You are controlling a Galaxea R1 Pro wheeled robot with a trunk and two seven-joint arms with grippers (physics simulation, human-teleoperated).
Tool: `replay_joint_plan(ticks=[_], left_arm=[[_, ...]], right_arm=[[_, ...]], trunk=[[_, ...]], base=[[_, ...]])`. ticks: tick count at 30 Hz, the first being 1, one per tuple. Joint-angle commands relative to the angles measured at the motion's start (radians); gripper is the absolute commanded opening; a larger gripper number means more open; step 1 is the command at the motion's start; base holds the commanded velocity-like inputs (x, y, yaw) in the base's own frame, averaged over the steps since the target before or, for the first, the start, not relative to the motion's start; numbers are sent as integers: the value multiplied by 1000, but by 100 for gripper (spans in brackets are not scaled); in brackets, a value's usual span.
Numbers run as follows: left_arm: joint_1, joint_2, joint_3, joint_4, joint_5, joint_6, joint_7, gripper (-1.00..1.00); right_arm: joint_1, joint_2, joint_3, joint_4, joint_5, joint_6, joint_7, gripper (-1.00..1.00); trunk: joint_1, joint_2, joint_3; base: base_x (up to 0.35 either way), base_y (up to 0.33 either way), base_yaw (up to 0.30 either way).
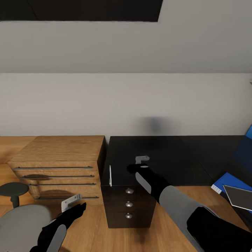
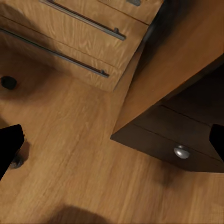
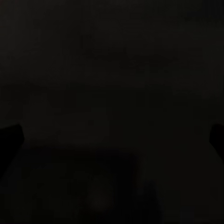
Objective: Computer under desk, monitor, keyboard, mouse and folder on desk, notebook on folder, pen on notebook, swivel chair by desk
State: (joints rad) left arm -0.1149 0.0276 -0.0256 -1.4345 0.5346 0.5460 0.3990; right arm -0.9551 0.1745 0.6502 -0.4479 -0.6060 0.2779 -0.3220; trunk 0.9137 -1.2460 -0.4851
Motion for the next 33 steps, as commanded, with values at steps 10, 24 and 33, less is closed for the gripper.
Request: replay_joint_plan(ticks=[10, 24, 33], left_arm=[[0, 1, -4, 0, 10, 0, 11, 100], [0, -3, -5, 0, 12, -4, 9, 100], [0, -3, -6, 0, 14, -2, 7, 100]], right_arm=[[11, 0, 6, 4, -5, 0, -10, 100], [12, 0, 6, 8, -5, 0, -11, 100], [12, 0, 5, 9, -2, 0, -12, 100]], trunk=[[0, -1, -1], [0, -1, -1], [0, -1, -1]], base=[[0, 0, 244], [0, 0, 278], [0, 0, 243]])
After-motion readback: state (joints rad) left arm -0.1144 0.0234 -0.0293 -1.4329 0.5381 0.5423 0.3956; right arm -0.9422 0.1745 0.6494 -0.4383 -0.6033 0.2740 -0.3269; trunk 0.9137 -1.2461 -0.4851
